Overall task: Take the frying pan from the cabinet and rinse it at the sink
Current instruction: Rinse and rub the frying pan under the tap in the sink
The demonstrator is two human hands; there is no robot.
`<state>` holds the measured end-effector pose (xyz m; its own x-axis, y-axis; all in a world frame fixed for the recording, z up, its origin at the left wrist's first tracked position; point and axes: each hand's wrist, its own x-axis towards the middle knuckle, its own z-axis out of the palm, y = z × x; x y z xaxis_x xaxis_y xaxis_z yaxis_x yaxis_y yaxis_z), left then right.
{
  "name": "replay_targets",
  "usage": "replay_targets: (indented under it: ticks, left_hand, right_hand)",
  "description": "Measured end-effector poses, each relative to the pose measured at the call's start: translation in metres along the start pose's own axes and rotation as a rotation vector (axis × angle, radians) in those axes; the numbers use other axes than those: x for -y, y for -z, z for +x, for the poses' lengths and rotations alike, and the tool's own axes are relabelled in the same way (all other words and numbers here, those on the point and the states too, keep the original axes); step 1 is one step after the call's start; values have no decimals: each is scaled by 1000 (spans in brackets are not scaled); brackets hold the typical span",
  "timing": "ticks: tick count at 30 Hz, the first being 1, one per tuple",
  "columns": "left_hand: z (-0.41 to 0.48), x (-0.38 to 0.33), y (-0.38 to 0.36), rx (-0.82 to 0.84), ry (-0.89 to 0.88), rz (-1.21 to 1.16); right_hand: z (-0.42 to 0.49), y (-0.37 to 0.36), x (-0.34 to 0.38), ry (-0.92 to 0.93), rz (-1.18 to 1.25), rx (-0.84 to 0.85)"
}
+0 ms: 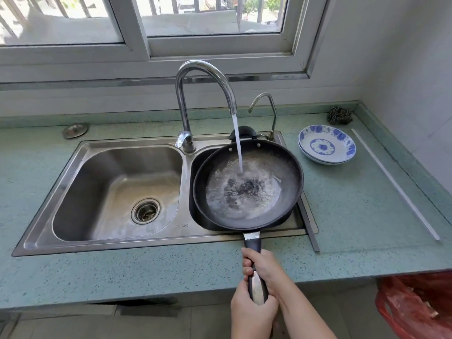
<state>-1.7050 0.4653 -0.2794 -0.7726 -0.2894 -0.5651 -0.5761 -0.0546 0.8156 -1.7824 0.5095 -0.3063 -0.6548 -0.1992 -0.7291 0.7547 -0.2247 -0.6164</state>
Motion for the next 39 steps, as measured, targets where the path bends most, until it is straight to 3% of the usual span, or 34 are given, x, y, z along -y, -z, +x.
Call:
replay_targets:
  ticks: [17,21,25,27,32,39]
  left_hand:
    - [11,4,22,-114,36,242]
    - [17,3,28,-12,65,187]
    - [23,1,37,158,269,-268]
    - [26,2,38,242,367,-378]
    - [34,7,40,396,566,-455]
    - [35,4,43,480,544,-383]
  right_hand:
    - [6,-26,-6,-92,100,115]
    - [10,-26,-6,-117,120,133]
    - [11,-27,-6,-133,115,123]
    - [11,-27,-4,-145,82,114]
    - [9,-27,11,-144,-171,46]
    - [14,-41,15,-91,-492,-131]
